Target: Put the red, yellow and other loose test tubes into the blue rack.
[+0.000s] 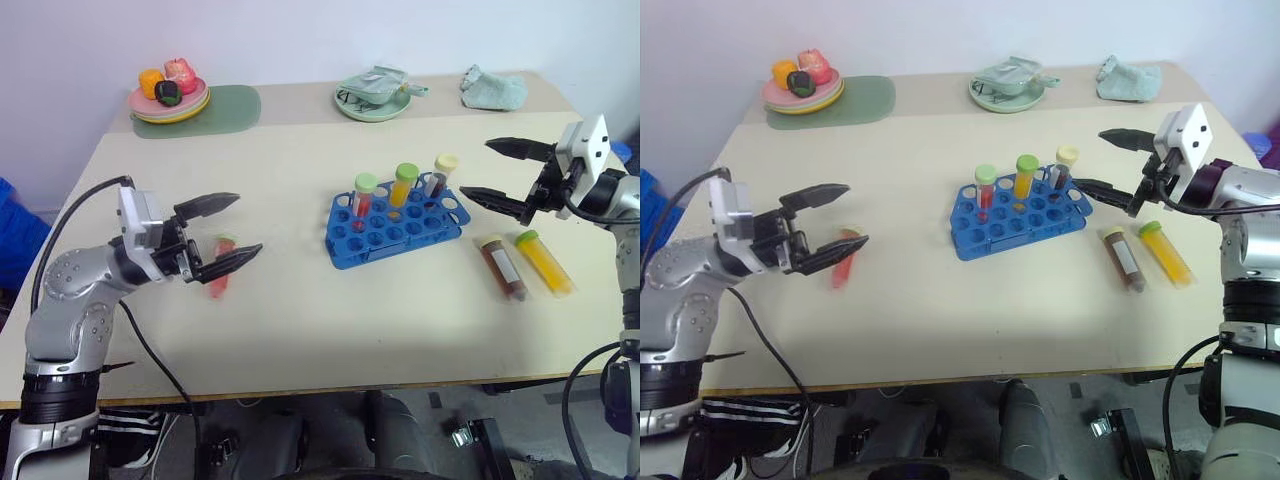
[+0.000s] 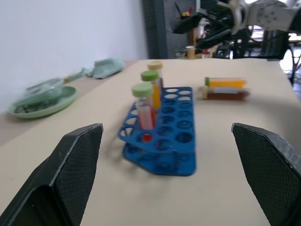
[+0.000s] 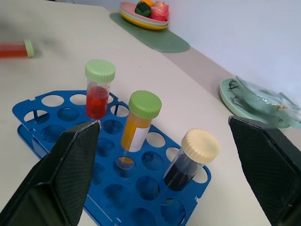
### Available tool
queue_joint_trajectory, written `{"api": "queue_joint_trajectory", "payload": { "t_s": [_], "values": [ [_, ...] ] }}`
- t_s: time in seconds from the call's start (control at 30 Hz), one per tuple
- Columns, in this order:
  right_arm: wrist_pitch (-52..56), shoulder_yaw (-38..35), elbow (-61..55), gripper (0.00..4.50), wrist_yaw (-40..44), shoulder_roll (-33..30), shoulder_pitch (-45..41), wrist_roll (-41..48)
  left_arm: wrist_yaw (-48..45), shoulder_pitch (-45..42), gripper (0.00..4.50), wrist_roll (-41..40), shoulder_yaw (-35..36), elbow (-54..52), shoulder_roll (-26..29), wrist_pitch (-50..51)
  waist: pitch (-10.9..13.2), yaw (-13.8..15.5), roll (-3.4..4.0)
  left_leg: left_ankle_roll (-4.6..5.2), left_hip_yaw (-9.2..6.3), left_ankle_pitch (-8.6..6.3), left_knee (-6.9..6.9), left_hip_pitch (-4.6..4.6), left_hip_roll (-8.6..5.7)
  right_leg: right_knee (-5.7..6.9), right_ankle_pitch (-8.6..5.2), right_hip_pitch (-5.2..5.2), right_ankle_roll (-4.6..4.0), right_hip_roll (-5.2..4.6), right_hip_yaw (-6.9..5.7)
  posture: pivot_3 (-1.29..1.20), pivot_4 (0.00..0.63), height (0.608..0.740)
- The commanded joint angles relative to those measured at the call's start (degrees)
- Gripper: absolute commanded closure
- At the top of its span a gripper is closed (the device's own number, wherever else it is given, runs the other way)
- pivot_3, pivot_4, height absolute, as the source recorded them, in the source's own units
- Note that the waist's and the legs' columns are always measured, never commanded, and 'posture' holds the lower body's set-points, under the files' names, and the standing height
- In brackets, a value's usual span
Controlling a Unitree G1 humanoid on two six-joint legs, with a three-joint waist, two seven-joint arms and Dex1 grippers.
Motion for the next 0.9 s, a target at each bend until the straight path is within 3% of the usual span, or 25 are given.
{"api": "queue_joint_trajectory", "payload": {
  "t_s": [0.03,0.2,0.43,0.67,0.9],
  "values": [
    [0.15,-2.03,-2.22,0.00,-1.58,-0.55,0.73,0.08,-0.53,-1.25,0.02,-0.47,0.94,0.37,0.72,-0.75,0.00,0.14,0.00,0.00,0.00,0.00,0.01,0.00,0.00,0.00,0.00,0.00,0.00,0.00,0.00,0.00,0.150,0.740],
    [8.61,-3.52,-2.55,0.00,-4.15,-1.55,1.49,2.33,-1.26,-5.74,0.02,-0.57,-0.48,2.62,0.44,-0.60,0.00,0.10,0.00,0.00,-0.01,0.00,0.05,-0.03,-0.03,0.01,0.00,0.01,0.00,-0.01,0.00,0.00,0.150,0.740],
    [14.72,-2.49,-9.51,0.00,-13.89,-2.94,3.16,-2.86,-3.16,-9.00,0.02,0.91,-1.56,7.65,-1.44,-3.15,-0.01,0.00,0.03,0.00,0.01,0.00,0.03,-0.05,-0.02,0.01,0.01,-0.03,0.00,-0.01,0.00,0.00,0.150,0.740],
    [35.85,-4.63,-15.95,0.00,-28.77,0.31,-5.46,0.12,-3.98,-10.92,0.02,0.60,-2.53,7.86,-1.03,-2.58,0.00,0.01,0.03,-0.01,0.01,0.01,0.04,-0.14,0.00,0.03,0.01,-0.15,0.00,-0.01,0.01,0.00,0.150,0.740],
    [46.80,-0.67,-21.30,0.00,-19.92,-9.59,-1.84,1.70,-5.74,-13.94,0.02,-0.53,-2.85,8.63,0.60,1.01,0.01,0.59,0.05,0.03,-0.02,-0.01,0.07,-0.23,-0.09,-0.04,0.01,-0.13,0.00,-0.05,-0.02,0.00,0.150,0.740]
  ]
}}
